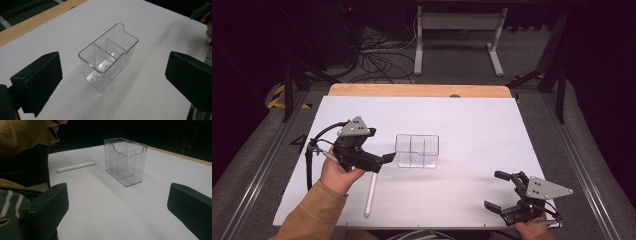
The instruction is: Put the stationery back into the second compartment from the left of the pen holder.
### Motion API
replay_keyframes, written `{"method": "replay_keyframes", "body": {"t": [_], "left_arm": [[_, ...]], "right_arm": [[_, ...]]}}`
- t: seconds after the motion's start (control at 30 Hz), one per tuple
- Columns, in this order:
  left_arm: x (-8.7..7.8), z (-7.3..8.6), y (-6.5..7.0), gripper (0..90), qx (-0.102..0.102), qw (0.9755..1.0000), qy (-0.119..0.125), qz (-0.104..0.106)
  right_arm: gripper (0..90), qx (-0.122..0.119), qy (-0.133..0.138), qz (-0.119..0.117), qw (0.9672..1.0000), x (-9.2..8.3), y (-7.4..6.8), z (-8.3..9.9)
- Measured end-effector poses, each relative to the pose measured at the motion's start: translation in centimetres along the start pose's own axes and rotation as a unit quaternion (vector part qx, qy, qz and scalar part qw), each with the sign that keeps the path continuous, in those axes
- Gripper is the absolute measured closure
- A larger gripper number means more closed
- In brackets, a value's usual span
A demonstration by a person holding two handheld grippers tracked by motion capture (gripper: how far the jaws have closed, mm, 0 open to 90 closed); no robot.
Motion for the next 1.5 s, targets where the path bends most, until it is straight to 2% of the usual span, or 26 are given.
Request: {"method": "replay_keyframes", "body": {"t": [0.2, 0.33, 0.5, 0.6, 0.7, 0.87, 1.13, 1.37, 1.5], "left_arm": [[0.3, 1.7, 0.3, 0.4, -0.041, 0.9988, -0.026, 0.004], [0.5, 2.8, 0.6, 0.5, -0.056, 0.9976, -0.041, 0.005], [0.9, 4.5, 0.5, 0.5, -0.070, 0.9952, -0.068, -0.003], [1.3, 5.5, 0.4, 0.5, -0.069, 0.9941, -0.081, -0.022], [1.6, 6.3, 0.4, 0.5, -0.073, 0.9929, -0.091, -0.025], [2.1, 7.6, 0.4, 0.5, -0.090, 0.9914, -0.093, -0.021], [3.0, 9.6, 0.6, 0.5, -0.103, 0.9888, -0.107, -0.018], [3.5, 10.5, 0.9, 0.5, -0.126, 0.9869, -0.100, -0.008], [3.6, 11.0, 0.9, 0.5, -0.145, 0.9846, -0.098, -0.009]], "right_arm": [[4.5, -0.002, -0.003, -0.001, 1.0000, 0.1, -0.1, 0.0], [4.5, -0.001, -0.002, -0.003, 1.0000, 0.1, -0.1, 0.0], [4.6, -0.003, -0.002, -0.005, 1.0000, 0.2, -0.2, -0.1], [4.6, -0.003, -0.003, -0.006, 1.0000, 0.3, -0.1, -0.1], [4.7, -0.003, -0.003, -0.007, 1.0000, 0.3, -0.2, -0.1], [4.7, -0.002, -0.003, -0.008, 1.0000, 0.3, -0.2, -0.1], [4.7, -0.003, -0.002, -0.014, 0.9999, 0.3, -0.3, -0.1], [4.7, -0.004, -0.001, -0.016, 0.9999, 0.2, -0.3, -0.1], [4.7, -0.004, -0.001, -0.017, 0.9999, 0.2, -0.4, -0.1]]}}
Point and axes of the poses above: each handheld gripper's, and its own axes: x roughly forward along the jaws, z roughly out of its underside, y roughly to its right, the point moved 9 cm from there along x, roughly forward along the jaws, and after that the axes turned 8 degrees about -y, right-handed, at the moved point
